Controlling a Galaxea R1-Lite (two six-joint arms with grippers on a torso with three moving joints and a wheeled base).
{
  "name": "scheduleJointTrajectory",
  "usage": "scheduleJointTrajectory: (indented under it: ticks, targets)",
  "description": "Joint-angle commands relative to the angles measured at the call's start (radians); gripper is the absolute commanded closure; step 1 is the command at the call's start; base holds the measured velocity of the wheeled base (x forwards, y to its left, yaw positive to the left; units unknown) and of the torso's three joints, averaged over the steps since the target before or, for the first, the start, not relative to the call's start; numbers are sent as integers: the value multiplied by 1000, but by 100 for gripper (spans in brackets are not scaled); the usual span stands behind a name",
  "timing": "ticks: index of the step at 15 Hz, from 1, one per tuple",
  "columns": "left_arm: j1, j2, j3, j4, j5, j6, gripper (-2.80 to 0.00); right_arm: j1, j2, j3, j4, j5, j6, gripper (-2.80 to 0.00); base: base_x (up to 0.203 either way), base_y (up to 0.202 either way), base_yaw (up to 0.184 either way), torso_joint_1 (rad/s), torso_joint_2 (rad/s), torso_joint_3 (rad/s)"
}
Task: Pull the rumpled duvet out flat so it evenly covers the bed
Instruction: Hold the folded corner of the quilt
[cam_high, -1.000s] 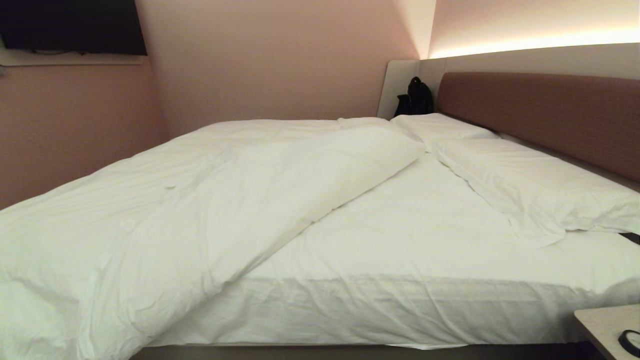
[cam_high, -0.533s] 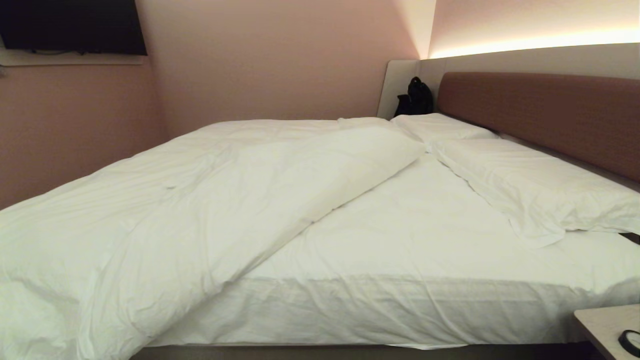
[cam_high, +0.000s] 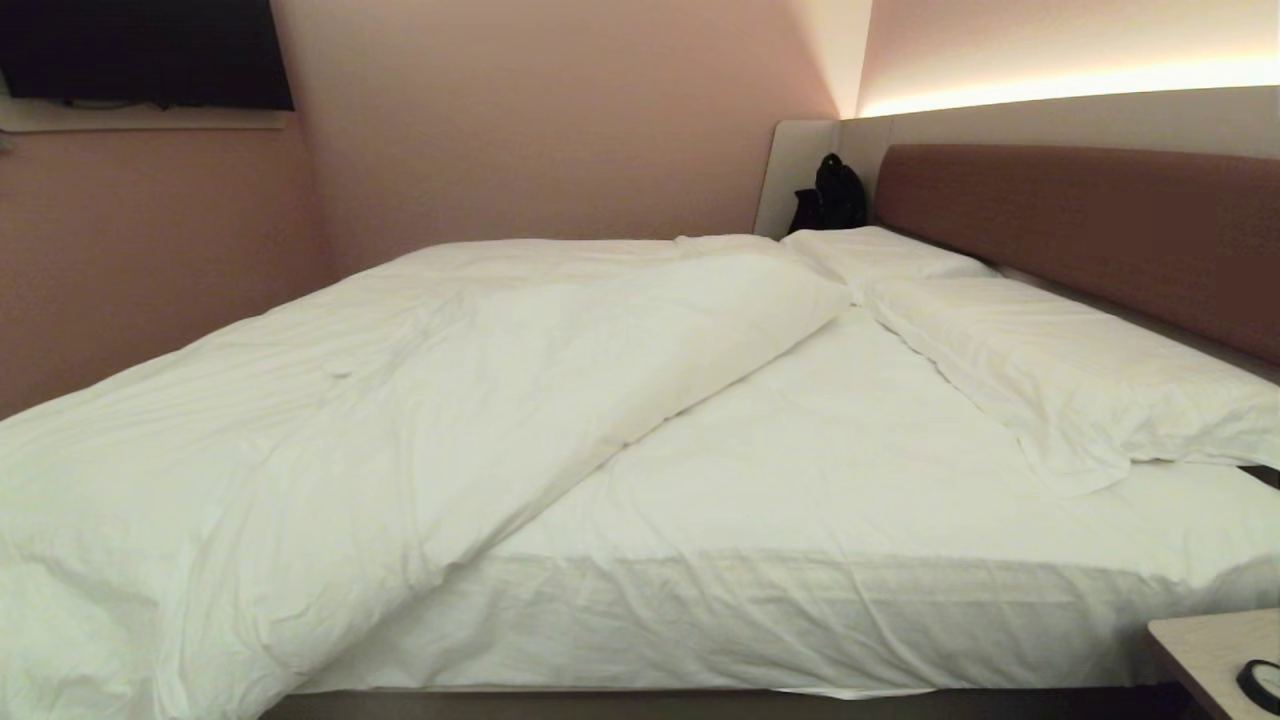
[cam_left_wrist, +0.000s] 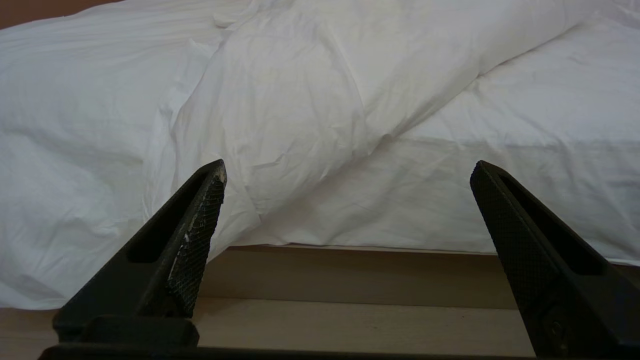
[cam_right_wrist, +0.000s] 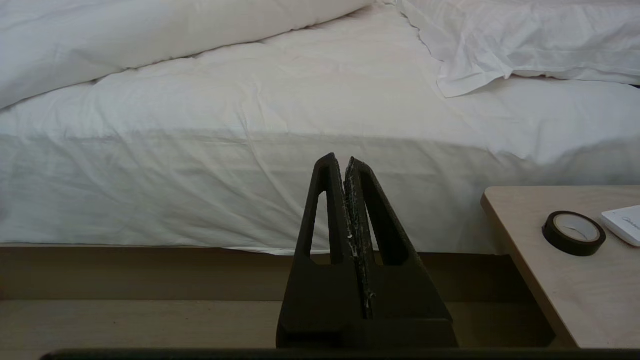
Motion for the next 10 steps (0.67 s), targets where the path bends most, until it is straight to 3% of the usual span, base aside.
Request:
scheduleJointTrajectory:
  ticks: [1, 10]
  targets:
    - [0, 0, 0, 0, 2, -3, 0, 0, 0, 0, 0, 0, -1, 0, 0, 0, 0, 0, 0, 0]
    - [0, 0, 0, -2, 0, -2, 0, 0, 0, 0, 0, 0, 0, 0, 0, 0, 0, 0, 0, 0]
